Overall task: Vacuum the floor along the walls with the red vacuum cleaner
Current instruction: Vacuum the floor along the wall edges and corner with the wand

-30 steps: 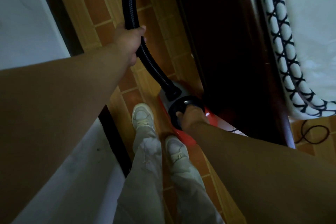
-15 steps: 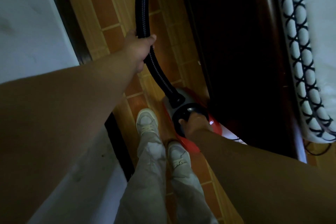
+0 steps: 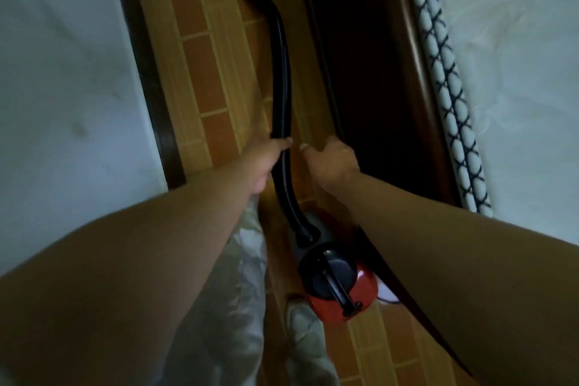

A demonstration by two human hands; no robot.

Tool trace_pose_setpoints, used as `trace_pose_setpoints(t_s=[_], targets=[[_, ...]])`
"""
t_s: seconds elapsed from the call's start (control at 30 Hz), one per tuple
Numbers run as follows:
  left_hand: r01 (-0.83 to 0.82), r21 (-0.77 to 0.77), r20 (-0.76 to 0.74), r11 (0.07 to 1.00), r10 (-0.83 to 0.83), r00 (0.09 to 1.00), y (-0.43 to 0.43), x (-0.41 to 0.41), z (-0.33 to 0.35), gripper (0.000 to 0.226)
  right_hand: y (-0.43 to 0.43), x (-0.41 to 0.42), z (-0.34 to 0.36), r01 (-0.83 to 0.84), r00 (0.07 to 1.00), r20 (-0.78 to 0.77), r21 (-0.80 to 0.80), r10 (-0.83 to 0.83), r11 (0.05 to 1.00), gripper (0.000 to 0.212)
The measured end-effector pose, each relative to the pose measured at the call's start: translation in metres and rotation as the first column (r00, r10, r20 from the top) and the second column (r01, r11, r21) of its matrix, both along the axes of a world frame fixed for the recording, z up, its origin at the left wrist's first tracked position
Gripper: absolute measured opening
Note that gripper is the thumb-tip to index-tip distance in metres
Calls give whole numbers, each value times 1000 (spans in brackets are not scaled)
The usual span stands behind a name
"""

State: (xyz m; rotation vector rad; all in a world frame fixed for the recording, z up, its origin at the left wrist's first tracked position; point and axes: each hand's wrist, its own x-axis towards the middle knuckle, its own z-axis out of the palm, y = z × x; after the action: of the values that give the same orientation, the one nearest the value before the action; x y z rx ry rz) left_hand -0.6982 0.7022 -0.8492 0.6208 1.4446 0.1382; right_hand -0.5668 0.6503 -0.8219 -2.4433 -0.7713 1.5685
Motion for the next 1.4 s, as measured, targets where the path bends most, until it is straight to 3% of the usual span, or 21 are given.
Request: trace_pose_setpoints(t_s=[0.13, 0.17, 0.27, 0.3, 0.33, 0.4, 0.43, 0.5, 0.63, 0.73, 0.87, 1.0, 1.1, 1.17, 1.2, 1.3, 1.4], targets=[[70, -154, 50, 986, -63, 997, 25, -1, -8, 22, 80, -11, -4, 121, 989, -84, 29, -118, 992, 70], [91, -183, 57, 979, -82, 995, 32, 0, -11, 33, 100, -12, -9, 146, 986, -93, 46, -142, 988, 73], [179, -292, 67, 939, -167, 984, 51, -11, -30, 107, 156, -17, -25, 231, 965, -128, -6, -230, 973, 82], [215, -314, 90, 925, -197, 976, 54, -16, -36, 112, 166, -16, -28, 244, 960, -132, -27, -246, 969, 84], [231, -345, 113, 910, -204, 972, 58, -19, -38, 106, 173, -14, -30, 251, 959, -129, -26, -252, 968, 86], [228, -375, 118, 898, -198, 973, 87, -27, -44, 64, 198, -12, -38, 255, 955, -144, -44, -259, 966, 89], [198, -366, 107, 909, -171, 980, 103, -29, -45, 44, 206, -12, -39, 258, 952, -153, -56, -264, 964, 88], [84, -344, 91, 935, -56, 994, 140, -30, -50, 26, 218, -11, -36, 236, 956, -159, -89, -248, 968, 81], [-80, -267, 89, 960, 107, 990, 221, -8, -43, 35, 226, -7, -31, 213, 957, -169, -151, -237, 965, 69], [-62, -183, 84, 981, 78, 993, 272, 19, -38, 44, 231, -5, -28, 198, 949, -212, -169, -232, 965, 54], [27, -168, 60, 985, -17, 998, 301, 44, -26, 31, 234, -2, -20, 180, 947, -232, -184, -221, 966, 54], [-11, -204, 93, 979, 31, 995, 308, 48, -13, 48, 253, 10, 3, 103, 931, -317, -245, -180, 964, 71], [-28, -276, 154, 961, 73, 985, 316, 52, -10, 62, 291, 29, 11, 150, 909, -343, -260, -236, 954, 87], [-20, -338, 181, 941, 86, 980, 324, 54, -18, 55, 332, 38, 4, 197, 912, -311, -237, -266, 951, 96], [-14, -380, 198, 925, 96, 975, 331, 54, -22, 46, 353, 43, -2, 206, 916, -297, -232, -271, 951, 94], [76, -464, 266, 883, 57, 962, 362, 45, -37, 39, 422, 48, -25, 304, 849, -363, -260, -385, 916, 57], [249, -459, 319, 853, -104, 942, 389, 35, -43, 53, 477, 48, -43, 302, 856, -350, -256, -380, 918, 61]])
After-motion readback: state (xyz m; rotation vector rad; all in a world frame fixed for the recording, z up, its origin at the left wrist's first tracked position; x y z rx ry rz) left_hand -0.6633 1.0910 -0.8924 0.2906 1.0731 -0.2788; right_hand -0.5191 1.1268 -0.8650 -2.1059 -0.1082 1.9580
